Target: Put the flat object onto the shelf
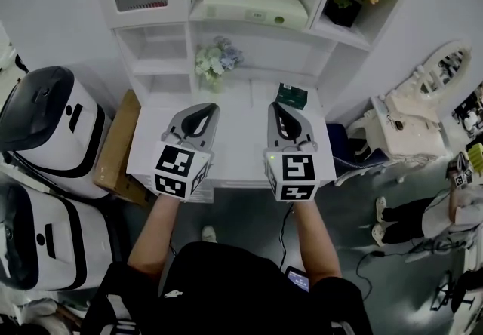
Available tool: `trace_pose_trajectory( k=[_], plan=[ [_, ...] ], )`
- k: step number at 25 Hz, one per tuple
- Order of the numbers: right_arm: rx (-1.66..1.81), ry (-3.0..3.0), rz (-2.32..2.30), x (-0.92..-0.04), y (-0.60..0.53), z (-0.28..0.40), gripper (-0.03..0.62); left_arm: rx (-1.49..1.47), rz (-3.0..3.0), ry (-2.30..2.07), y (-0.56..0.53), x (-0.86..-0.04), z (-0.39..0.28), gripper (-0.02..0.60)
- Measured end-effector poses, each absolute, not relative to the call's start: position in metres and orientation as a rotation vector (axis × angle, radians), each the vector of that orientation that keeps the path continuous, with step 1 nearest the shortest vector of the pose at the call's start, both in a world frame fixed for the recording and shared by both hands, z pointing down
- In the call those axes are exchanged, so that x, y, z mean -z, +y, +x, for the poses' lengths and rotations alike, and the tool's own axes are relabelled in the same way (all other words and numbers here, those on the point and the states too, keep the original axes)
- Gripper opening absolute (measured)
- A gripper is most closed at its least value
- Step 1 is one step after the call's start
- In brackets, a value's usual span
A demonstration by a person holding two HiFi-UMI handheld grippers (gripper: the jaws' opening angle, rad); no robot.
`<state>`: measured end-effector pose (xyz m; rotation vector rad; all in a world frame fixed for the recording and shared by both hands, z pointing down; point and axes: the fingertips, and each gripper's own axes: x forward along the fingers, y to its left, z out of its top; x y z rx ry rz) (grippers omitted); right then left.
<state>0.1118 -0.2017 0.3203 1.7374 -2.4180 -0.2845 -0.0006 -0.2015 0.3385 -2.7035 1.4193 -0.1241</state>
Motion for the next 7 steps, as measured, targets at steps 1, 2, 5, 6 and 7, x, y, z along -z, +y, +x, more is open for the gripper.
trace_pose_trajectory(
  k=[1, 2, 5, 6, 7],
  plan=[
    [0.286, -2.421, 1.734, -0.32, -0.198, 0.111, -0.002, 0.126, -2.703, 1.423, -0.198, -0.339, -0.001, 0.009],
    [0.29, -2.424, 1.731, -0.32, -0.195, 0.11, -0.002, 0.128, -2.702, 1.427, -0.195, -0.339, -0.002, 0.009],
    [0.308, -2.432, 1.721, -0.317, -0.184, 0.109, -0.002, 0.129, -2.698, 1.437, -0.184, -0.339, -0.002, 0.009],
    [0.316, -2.434, 1.718, -0.316, -0.18, 0.109, -0.002, 0.128, -2.697, 1.44, -0.181, -0.339, -0.001, 0.009],
    [0.325, -2.436, 1.716, -0.315, -0.177, 0.109, -0.002, 0.127, -2.695, 1.442, -0.178, -0.339, -0.001, 0.009]
  ],
)
